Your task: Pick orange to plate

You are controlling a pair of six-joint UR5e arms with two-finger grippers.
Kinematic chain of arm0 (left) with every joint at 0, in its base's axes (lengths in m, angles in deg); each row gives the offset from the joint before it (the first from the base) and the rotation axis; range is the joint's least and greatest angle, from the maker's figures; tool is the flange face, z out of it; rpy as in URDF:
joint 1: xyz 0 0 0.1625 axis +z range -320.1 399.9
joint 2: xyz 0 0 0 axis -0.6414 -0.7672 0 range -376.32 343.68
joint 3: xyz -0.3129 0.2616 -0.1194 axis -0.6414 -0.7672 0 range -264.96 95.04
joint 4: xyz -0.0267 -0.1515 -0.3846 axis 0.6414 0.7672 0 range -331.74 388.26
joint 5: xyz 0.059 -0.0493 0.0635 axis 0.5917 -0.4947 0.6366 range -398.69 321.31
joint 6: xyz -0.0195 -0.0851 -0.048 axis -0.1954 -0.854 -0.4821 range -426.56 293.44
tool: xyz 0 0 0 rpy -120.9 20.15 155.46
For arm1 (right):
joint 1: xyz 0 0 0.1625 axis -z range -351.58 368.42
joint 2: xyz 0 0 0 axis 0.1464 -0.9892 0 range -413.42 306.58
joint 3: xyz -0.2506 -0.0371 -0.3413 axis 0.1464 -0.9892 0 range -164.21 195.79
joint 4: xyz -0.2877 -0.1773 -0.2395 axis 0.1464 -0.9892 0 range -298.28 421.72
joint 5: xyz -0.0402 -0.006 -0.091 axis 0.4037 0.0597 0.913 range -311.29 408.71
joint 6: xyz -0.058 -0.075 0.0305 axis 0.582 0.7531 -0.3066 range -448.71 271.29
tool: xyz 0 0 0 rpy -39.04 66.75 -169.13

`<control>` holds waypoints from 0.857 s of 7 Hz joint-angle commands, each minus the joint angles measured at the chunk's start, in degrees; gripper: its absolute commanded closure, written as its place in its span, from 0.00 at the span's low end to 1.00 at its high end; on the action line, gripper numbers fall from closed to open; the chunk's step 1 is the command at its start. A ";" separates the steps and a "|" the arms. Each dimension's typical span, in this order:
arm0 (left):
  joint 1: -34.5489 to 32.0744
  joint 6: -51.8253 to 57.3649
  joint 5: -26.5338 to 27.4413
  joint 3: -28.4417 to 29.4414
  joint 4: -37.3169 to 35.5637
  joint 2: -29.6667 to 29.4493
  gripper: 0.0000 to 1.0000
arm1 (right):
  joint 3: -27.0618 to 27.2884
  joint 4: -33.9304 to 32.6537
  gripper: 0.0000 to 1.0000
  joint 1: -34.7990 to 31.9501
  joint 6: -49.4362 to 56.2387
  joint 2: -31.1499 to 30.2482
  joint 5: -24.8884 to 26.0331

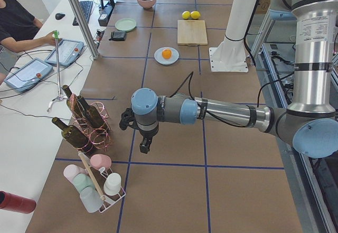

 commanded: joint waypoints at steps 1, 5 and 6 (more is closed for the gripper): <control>0.00 0.01 -2.15 0.00 1.22 0.58 0.00 | -0.20 -2.67 0.00 1.35 -0.10 1.98 0.47; 0.00 -0.17 -1.44 1.85 8.26 0.14 0.00 | -0.29 -4.26 0.00 1.45 0.16 2.86 -0.32; 0.18 -0.17 -1.36 0.72 8.08 0.14 0.00 | -0.03 -4.00 0.00 1.36 0.07 2.95 -0.23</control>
